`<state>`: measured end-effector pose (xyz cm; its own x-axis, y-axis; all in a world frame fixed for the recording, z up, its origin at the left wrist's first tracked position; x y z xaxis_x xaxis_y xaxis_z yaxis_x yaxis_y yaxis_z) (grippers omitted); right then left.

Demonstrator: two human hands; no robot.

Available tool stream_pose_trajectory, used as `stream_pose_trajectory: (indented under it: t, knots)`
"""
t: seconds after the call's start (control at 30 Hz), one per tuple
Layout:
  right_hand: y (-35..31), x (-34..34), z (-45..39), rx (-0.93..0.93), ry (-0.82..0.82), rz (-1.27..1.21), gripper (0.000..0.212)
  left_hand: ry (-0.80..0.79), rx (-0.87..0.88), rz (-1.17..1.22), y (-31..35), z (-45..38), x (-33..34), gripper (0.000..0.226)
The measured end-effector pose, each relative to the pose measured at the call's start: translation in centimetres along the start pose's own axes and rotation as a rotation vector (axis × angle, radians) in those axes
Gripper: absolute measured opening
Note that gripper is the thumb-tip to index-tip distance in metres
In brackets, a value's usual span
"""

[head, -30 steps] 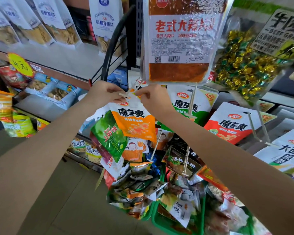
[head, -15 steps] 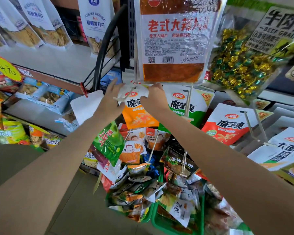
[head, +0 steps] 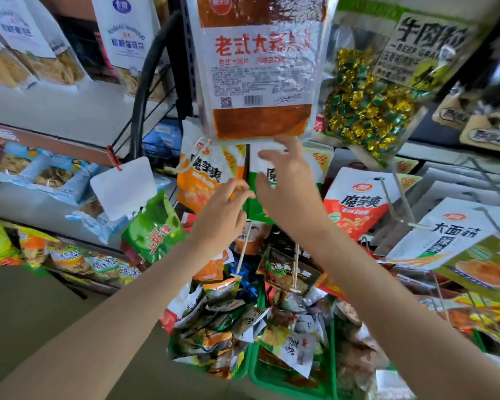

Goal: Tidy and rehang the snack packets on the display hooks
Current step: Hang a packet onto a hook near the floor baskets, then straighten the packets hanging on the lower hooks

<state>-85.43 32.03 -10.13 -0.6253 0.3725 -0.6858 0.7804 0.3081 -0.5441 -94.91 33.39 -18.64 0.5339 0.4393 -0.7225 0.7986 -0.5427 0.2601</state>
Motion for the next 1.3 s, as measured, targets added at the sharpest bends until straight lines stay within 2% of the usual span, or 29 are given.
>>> stream_pose_trajectory:
  t: [0.1, 0.3, 0.47, 0.67, 0.87, 1.1, 1.2, 1.3]
  knots:
    - [3.5, -2.7, -1.3, 0.083, 0.051, 0.064, 0.035, 0.070, -0.008, 0.076, 1.7, -2.1, 0.1, 0.030]
    - [11.9, -0.3, -2.7, 0.343, -0.180, 0.249, 0.030, 0.026, -0.037, 0.048, 2.5, -2.2, 2.1, 0.031]
    - [13.9, 1.7, -3.0, 0.342, -0.237, 0.288, 0.032, -0.006, -0.046, 0.015, 1.7, -2.1, 2.1, 0.029]
    - [12.0, 5.4, 2.9, 0.199, -0.279, 0.200, 0.064, -0.069, 0.002, 0.024, 1.6, -0.6, 3.2, 0.029]
    - [14.1, 4.2, 4.6, 0.334, -0.218, 0.164, 0.053, -0.100, 0.010, 0.082, 1.9, 0.4, 4.5, 0.027]
    - [24.1, 4.7, 12.7, 0.605, -0.430, 0.339, 0.032, -0.303, -0.054, 0.125, 1.9, 6.3, 9.6, 0.025]
    - [25.9, 6.0, 16.3, 0.684, -0.508, 0.312, 0.038, -0.405, -0.140, 0.154, 1.5, 8.3, 11.1, 0.022]
    - [26.2, 7.9, 19.1, 0.665, -0.657, 0.328, 0.043, -0.520, -0.202, 0.136, 1.8, 9.6, 13.1, 0.024]
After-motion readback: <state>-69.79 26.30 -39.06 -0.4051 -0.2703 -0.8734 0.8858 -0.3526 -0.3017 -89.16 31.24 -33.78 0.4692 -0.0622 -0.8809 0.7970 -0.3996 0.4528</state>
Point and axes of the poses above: each hand's wrist, its own z-axis away from the middle knuckle, its own x-axis out of the palm, y = z × x, the point moved 6 cm from there along -z, towards the middle knuckle, and after that the axes turned 12 degrees about y, right-handed, at the moved point
